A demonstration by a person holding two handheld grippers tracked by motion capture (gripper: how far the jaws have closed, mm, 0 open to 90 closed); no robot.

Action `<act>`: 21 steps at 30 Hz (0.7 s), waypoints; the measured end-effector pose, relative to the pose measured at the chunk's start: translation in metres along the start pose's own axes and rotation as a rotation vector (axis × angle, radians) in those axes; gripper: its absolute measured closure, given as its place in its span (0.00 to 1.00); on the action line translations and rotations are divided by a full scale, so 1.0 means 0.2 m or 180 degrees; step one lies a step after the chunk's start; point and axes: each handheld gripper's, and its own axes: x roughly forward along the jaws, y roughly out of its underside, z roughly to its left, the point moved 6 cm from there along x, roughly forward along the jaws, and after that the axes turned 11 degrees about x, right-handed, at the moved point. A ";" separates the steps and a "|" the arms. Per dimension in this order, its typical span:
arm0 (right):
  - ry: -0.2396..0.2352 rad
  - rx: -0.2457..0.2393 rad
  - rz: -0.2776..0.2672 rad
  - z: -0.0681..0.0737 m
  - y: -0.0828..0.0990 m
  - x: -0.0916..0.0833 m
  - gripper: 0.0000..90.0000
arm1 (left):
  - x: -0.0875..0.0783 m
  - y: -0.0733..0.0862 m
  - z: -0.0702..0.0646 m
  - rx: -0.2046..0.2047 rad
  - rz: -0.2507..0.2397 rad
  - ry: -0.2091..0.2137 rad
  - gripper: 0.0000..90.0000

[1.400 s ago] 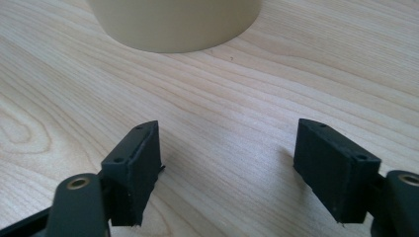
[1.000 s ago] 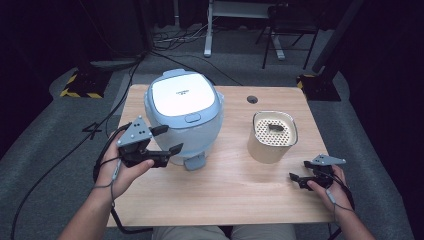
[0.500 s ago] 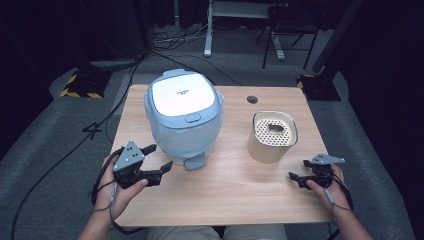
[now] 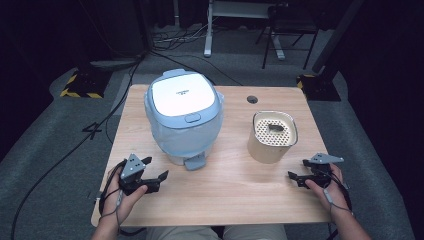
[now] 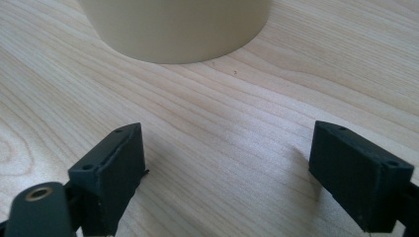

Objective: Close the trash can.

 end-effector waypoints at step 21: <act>0.0001 -0.0001 -0.0001 0.00 0.00 0.00 0.15 | 0.14 0.24 0.03 0.0058 0.0777 -0.0041 0.22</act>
